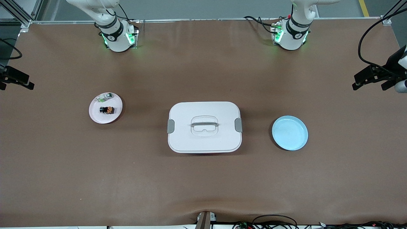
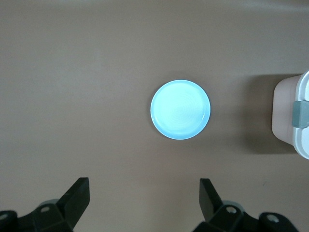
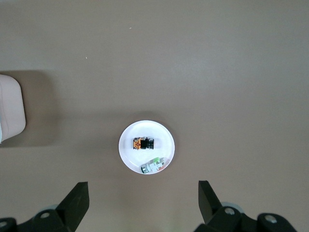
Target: Transfer orange switch to right arm and place
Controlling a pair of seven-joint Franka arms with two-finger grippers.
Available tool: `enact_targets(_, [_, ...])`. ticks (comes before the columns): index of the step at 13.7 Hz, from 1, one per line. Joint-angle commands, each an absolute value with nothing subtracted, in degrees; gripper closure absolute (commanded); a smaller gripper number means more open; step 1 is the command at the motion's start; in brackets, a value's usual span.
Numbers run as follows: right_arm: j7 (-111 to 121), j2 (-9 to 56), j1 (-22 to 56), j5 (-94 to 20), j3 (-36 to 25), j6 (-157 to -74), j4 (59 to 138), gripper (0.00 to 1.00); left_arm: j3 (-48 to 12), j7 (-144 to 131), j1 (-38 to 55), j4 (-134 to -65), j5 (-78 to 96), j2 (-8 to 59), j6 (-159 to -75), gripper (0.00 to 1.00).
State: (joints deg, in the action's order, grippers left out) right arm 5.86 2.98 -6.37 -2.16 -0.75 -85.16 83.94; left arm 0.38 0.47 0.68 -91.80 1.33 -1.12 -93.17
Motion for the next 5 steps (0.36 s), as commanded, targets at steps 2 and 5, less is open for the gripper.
enact_targets(2, [4.8, 1.3, -6.4, -3.2, -0.7, -86.0, 86.0, 0.00, 0.3, 0.0, 0.7, -90.5, 0.9, -0.6, -92.0, 0.00])
enact_targets(5, [4.9, 1.4, -6.4, -3.2, -0.7, -86.1, 86.0, 0.00, 0.3, -0.1, 0.7, -90.5, 0.8, -0.6, -92.0, 0.00])
